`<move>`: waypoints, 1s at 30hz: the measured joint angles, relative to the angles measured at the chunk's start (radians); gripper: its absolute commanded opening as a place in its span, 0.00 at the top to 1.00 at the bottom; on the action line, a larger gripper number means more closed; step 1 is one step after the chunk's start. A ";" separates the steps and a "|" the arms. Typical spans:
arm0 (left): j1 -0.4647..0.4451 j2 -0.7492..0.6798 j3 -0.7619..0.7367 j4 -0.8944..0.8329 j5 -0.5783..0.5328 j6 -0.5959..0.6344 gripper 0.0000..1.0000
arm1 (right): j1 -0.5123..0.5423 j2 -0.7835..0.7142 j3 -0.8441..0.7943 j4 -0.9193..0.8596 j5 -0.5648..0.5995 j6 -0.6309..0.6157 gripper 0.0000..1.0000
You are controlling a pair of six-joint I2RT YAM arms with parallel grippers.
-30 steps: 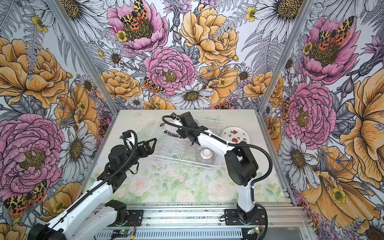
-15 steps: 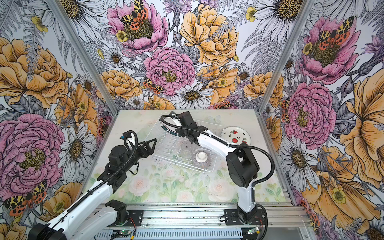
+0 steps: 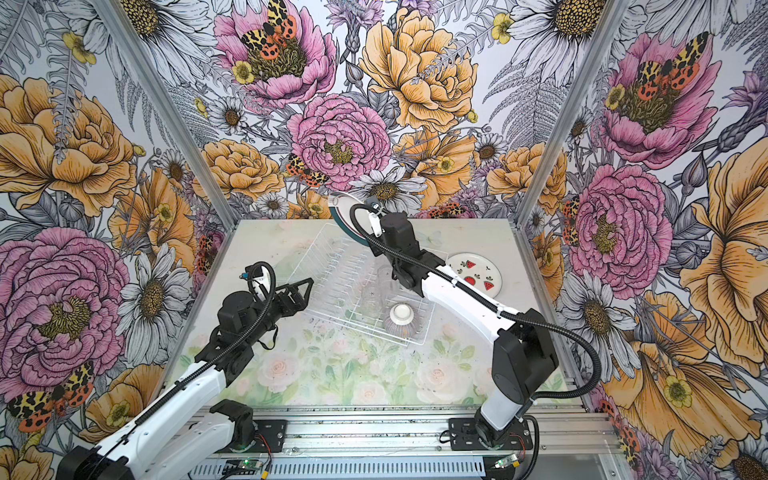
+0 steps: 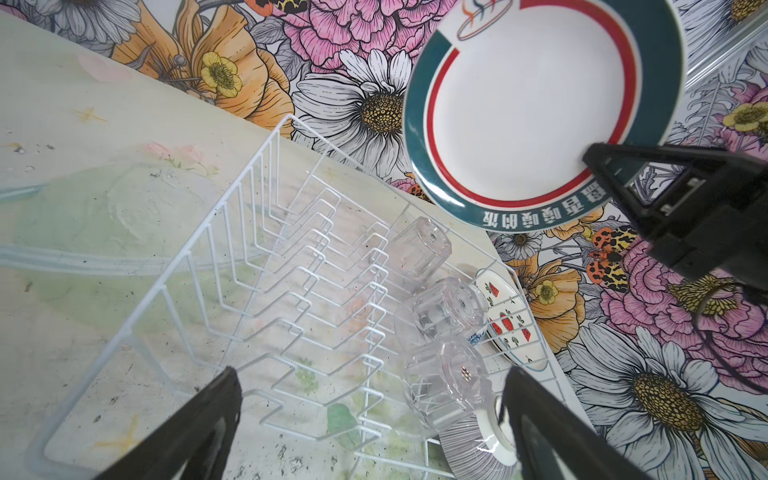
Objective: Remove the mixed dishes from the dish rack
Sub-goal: 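Lift the green-and-red-rimmed plate out of the rack toward the watermelon plate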
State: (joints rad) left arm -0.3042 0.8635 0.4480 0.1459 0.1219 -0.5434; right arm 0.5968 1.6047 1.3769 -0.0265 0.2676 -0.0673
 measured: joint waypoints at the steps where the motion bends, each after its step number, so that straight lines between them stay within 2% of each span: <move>1: 0.000 0.000 0.000 0.000 0.000 0.000 0.01 | -0.025 -0.026 -0.025 0.011 0.003 0.022 1.00; 15: 0.001 0.000 -0.011 0.012 -0.003 0.000 0.01 | -0.385 -0.379 -0.426 0.059 0.133 0.397 1.00; 20: 0.002 0.000 -0.015 0.014 -0.003 0.000 0.01 | -0.445 -0.451 -0.534 0.041 0.167 0.519 1.00; 30: 0.002 0.000 -0.016 0.018 -0.003 0.000 0.01 | -0.561 -0.498 -0.669 -0.012 0.145 0.724 1.00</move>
State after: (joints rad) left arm -0.3023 0.8639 0.4324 0.1635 0.1192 -0.5434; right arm 0.0357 1.1065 0.7082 -0.0383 0.4122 0.6563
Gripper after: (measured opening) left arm 0.986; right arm 0.081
